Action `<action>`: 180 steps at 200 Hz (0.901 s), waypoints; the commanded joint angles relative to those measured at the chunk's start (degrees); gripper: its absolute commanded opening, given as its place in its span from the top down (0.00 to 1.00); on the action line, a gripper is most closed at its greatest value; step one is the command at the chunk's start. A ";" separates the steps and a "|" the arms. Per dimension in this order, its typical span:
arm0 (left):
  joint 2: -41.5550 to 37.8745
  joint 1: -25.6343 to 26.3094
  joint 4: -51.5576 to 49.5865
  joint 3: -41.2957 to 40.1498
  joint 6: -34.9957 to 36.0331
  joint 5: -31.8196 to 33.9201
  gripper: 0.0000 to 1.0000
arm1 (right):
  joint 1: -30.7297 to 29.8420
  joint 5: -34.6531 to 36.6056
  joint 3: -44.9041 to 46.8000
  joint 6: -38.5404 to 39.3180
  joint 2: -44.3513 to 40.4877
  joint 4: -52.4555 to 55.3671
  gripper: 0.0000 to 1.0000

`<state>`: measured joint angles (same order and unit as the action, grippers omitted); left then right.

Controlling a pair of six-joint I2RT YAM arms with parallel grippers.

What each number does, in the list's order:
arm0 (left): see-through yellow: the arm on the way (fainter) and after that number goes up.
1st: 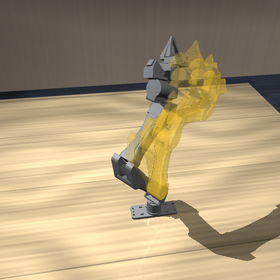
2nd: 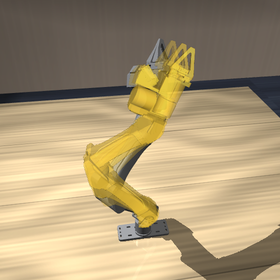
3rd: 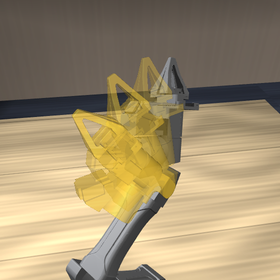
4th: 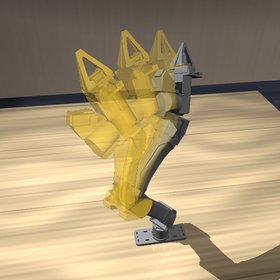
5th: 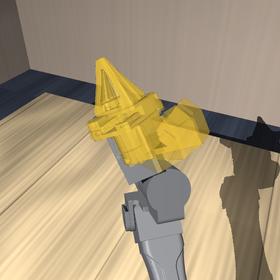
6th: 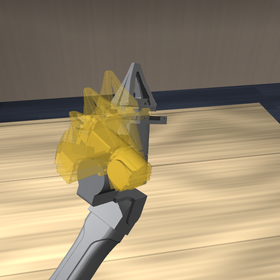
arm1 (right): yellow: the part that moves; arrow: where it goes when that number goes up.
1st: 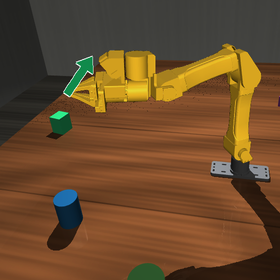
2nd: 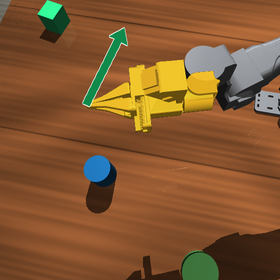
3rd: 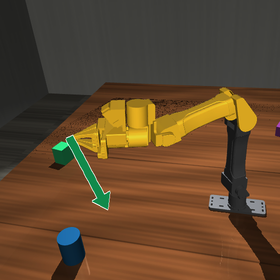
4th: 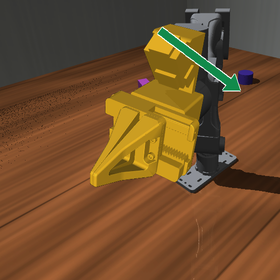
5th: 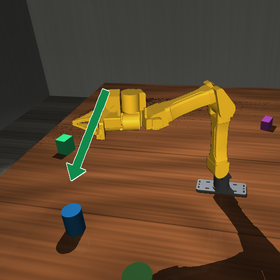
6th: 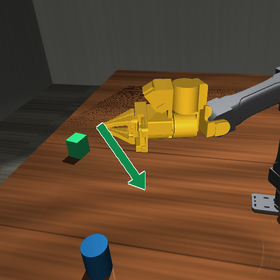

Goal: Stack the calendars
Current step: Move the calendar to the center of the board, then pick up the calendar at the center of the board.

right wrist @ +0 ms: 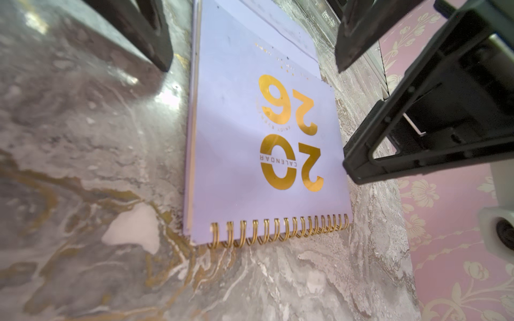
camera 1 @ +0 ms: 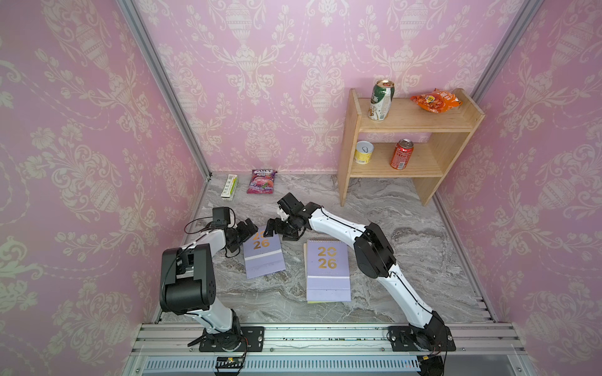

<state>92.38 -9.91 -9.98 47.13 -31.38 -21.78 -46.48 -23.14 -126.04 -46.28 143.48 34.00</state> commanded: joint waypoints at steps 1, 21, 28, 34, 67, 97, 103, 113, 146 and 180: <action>3.07 0.50 -3.02 -1.50 0.97 0.85 0.03 | -1.13 0.50 0.03 0.94 2.46 1.15 0.08; 3.24 0.76 -2.77 -1.59 0.97 0.29 0.04 | -1.68 0.42 -0.62 0.62 3.18 1.38 0.08; 3.29 0.89 -2.77 -1.61 0.97 0.26 0.04 | -1.77 0.50 -0.77 0.50 3.37 1.38 0.08; 3.33 0.94 -2.77 -1.60 0.97 0.17 0.04 | -1.90 0.44 -0.87 0.45 3.46 1.46 0.08; 3.76 1.14 -2.34 -1.78 0.98 -0.55 0.04 | -2.06 -0.11 -0.76 0.07 3.23 0.79 0.08; 4.19 1.21 -1.03 -1.96 0.47 -2.55 0.05 | -2.04 -3.04 2.82 -0.91 0.30 -5.52 0.09; 4.13 1.21 -0.65 -1.99 0.36 -2.95 0.05 | -2.09 -3.31 3.46 -0.92 -0.64 -6.60 0.10; 3.97 1.21 -0.02 -2.16 0.35 -3.76 0.05 | -1.95 -3.73 4.28 -0.78 -1.95 -7.95 0.10; 4.31 1.12 2.27 -2.24 0.42 -7.27 0.05 | -1.23 -5.91 8.16 -1.96 -6.39 -13.05 0.14; 3.85 1.11 4.20 -2.38 -0.15 -9.65 0.06 | -0.83 -5.71 12.70 -2.69 -10.31 -16.42 0.17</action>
<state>94.45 -9.61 -3.18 46.74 -31.09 -25.58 -47.03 -26.48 -115.33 -48.05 138.98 24.93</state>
